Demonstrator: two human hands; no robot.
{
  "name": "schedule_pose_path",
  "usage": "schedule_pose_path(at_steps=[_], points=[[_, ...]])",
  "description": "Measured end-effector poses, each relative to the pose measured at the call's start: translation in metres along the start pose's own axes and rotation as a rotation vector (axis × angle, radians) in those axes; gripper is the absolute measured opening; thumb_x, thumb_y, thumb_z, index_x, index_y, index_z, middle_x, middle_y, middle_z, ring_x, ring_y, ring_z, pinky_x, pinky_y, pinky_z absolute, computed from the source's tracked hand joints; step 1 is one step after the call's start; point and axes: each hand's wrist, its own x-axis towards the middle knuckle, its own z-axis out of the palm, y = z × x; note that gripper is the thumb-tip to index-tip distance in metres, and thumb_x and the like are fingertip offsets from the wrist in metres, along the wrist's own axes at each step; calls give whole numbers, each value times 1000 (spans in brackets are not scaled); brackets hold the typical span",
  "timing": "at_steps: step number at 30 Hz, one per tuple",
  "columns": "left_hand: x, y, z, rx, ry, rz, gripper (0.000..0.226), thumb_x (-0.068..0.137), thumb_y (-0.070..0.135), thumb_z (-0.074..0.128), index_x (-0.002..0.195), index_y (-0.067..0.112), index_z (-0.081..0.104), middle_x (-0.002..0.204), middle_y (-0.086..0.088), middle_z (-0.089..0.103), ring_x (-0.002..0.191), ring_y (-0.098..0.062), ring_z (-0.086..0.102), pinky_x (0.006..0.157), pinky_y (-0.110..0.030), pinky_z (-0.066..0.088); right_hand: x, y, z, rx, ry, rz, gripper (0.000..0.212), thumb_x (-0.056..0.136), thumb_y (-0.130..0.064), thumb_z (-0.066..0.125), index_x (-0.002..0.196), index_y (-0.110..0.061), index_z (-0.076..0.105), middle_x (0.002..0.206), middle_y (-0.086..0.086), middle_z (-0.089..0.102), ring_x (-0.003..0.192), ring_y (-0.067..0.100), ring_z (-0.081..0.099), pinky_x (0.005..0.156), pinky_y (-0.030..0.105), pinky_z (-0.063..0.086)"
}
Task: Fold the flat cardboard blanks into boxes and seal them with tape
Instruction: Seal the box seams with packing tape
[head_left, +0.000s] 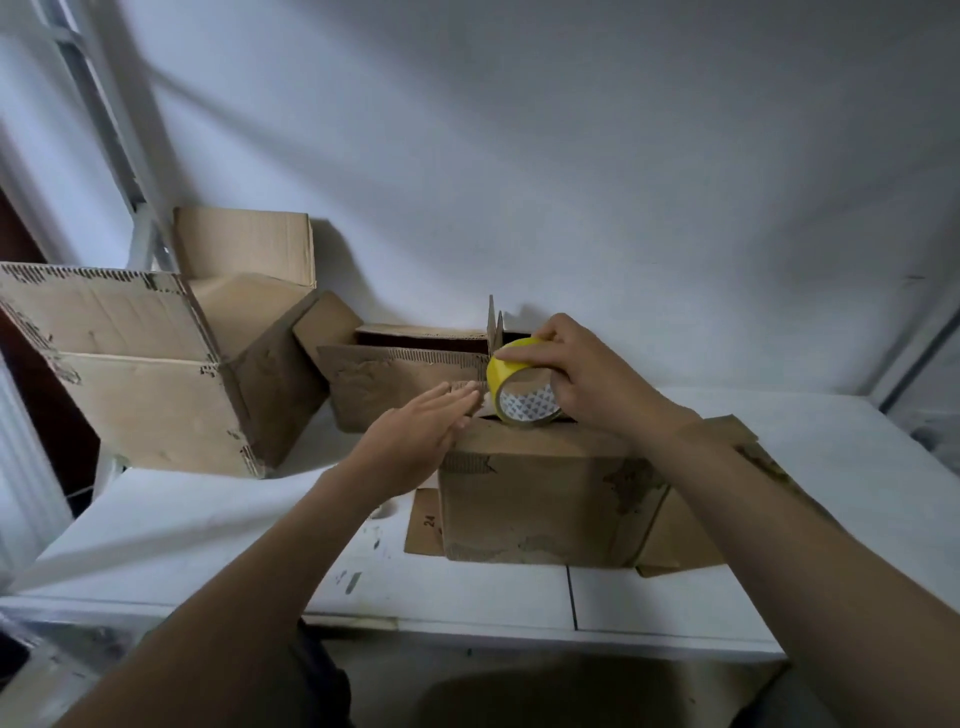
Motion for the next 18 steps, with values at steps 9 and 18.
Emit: schedule_pose_path(at_steps=[9,18], points=[[-4,18,-9,307,-172,-44,98,84,81,1,161,21,-7,168,6,-14,155,-15,-9,123,-49,24,11,-22,-11,-241,-119,-89,64,94,-2,48,137,-49,56,124,0,44,110,20,41,80,41,49],[-2,36,2,334,-150,-195,117,71,90,-4,161,15,-5,168,1,-16,156,-19,-9,119,-60,24,-6,16,12,196,-31,-10,69,97,-3,51,150,-46,41,122,-2,50,109,15,49,86,33,47]])
